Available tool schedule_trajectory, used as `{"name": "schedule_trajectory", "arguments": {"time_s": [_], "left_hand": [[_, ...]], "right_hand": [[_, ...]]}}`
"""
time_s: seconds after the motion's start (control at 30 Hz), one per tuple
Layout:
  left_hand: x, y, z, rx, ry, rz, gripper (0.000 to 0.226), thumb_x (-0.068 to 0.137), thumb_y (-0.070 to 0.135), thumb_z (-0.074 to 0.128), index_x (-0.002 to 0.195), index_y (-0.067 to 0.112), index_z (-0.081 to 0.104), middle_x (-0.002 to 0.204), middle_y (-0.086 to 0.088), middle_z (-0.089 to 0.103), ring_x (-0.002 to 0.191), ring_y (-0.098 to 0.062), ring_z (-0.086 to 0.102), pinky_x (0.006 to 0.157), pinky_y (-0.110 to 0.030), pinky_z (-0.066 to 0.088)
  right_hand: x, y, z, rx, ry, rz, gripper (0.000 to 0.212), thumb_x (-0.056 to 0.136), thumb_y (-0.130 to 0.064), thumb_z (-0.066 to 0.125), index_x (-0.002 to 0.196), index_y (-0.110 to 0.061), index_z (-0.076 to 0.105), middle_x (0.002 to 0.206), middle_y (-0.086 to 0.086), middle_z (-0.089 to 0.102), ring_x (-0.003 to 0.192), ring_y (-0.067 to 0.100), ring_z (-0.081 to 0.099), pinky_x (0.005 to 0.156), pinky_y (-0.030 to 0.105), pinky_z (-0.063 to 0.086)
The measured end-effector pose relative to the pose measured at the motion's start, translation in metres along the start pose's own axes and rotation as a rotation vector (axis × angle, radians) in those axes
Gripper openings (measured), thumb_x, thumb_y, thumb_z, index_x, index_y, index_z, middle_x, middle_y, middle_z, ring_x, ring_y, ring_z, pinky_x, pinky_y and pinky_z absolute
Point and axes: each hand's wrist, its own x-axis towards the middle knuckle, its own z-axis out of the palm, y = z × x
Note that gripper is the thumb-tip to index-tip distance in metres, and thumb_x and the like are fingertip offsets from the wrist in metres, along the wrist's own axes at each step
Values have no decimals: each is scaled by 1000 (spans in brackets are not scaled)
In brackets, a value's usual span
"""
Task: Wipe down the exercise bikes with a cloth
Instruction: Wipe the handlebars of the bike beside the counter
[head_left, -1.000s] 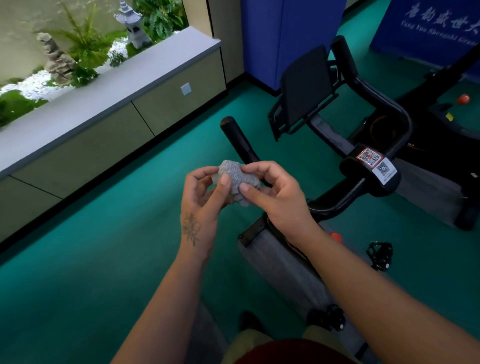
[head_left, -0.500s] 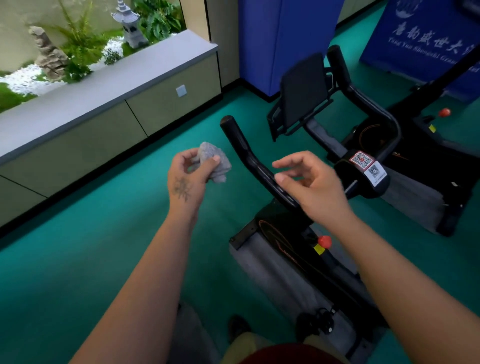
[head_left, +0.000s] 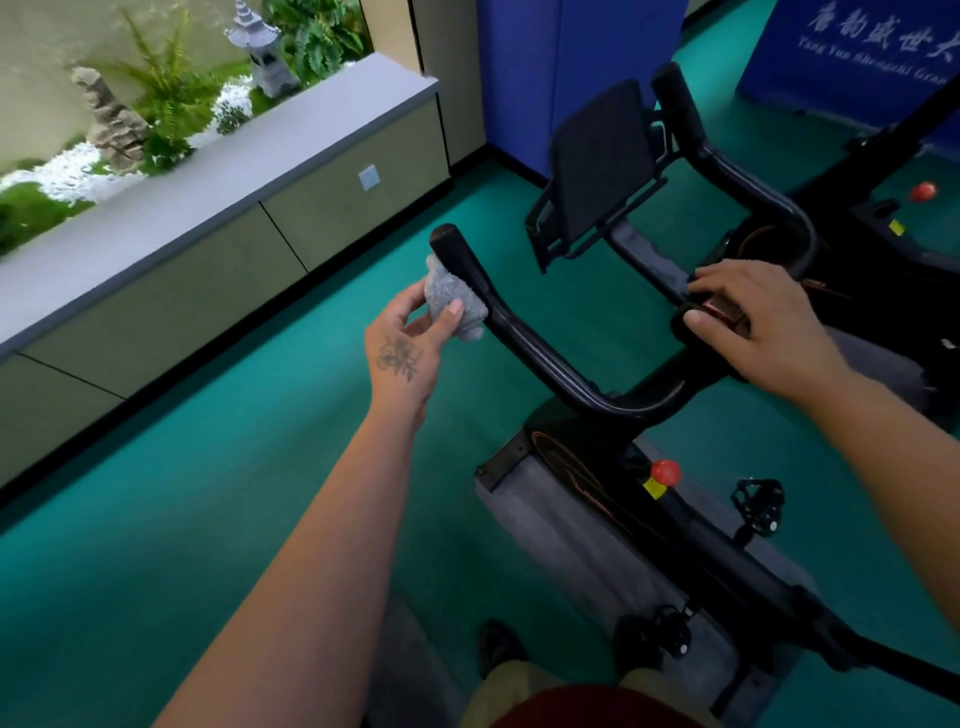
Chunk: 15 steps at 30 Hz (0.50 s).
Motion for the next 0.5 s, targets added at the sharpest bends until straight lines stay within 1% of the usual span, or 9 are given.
{"name": "schedule_trajectory", "arguments": {"time_s": [0.07, 0.13, 0.2, 0.27, 0.33, 0.4, 0.43, 0.5], "left_hand": [[-6, -2, 1, 4, -12, -5, 44, 92, 9, 83, 134, 6, 70, 122, -14, 78, 100, -22, 79, 100, -45, 62], [-5, 1, 0, 17, -3, -3, 43, 93, 7, 82, 134, 6, 70, 125, -14, 77, 99, -22, 79, 100, -47, 62], [0, 6, -2, 22, 24, 8, 45, 93, 5, 82, 136, 4, 68, 129, -13, 76, 103, -27, 79, 101, -50, 61], [5, 10, -1, 22, 46, 14, 45, 93, 3, 80, 136, 1, 67, 131, -16, 74, 106, -33, 78, 100, -53, 61], [2, 11, 3, 10, 54, 7, 41, 94, 0, 79, 133, -2, 66, 130, -18, 73, 101, -29, 79, 94, -49, 64], [-7, 10, 11, -19, 50, -7, 36, 95, -2, 76, 130, -3, 66, 125, -16, 73, 95, -22, 79, 87, -40, 65], [-14, 8, 15, -35, 50, -17, 34, 95, -3, 75, 128, -1, 66, 124, -14, 73, 95, -20, 79, 86, -37, 65], [-32, 2, 26, -62, 51, -35, 34, 95, -5, 75, 126, 4, 67, 127, -12, 72, 97, -20, 78, 88, -35, 64]], "right_hand": [[2, -3, 12, -30, 39, 16, 54, 99, -60, 51, 133, -20, 63, 140, 4, 61, 135, 30, 52, 111, 47, 35], [2, -5, 19, -76, 69, 33, 53, 99, -60, 52, 135, -23, 61, 143, 1, 59, 137, 29, 51, 110, 48, 36], [2, -3, 19, -86, 57, 26, 53, 100, -60, 51, 138, -23, 59, 147, 0, 56, 138, 27, 49, 111, 48, 37], [5, 5, 14, -80, 9, -21, 55, 101, -60, 48, 141, -23, 57, 151, 0, 53, 140, 26, 47, 114, 47, 36], [10, 14, 9, -56, -29, -60, 56, 103, -59, 45, 143, -21, 54, 154, 1, 51, 142, 26, 46, 118, 45, 32], [14, 20, 7, 10, -28, -60, 56, 104, -56, 44, 144, -20, 53, 155, 2, 50, 144, 26, 45, 120, 44, 31], [16, 21, 7, 38, -21, -53, 55, 104, -56, 44, 145, -20, 52, 156, 1, 50, 144, 25, 45, 120, 45, 32], [16, 23, 8, 64, -8, -51, 54, 105, -57, 43, 145, -22, 51, 156, -2, 50, 144, 23, 45, 119, 47, 35]]}}
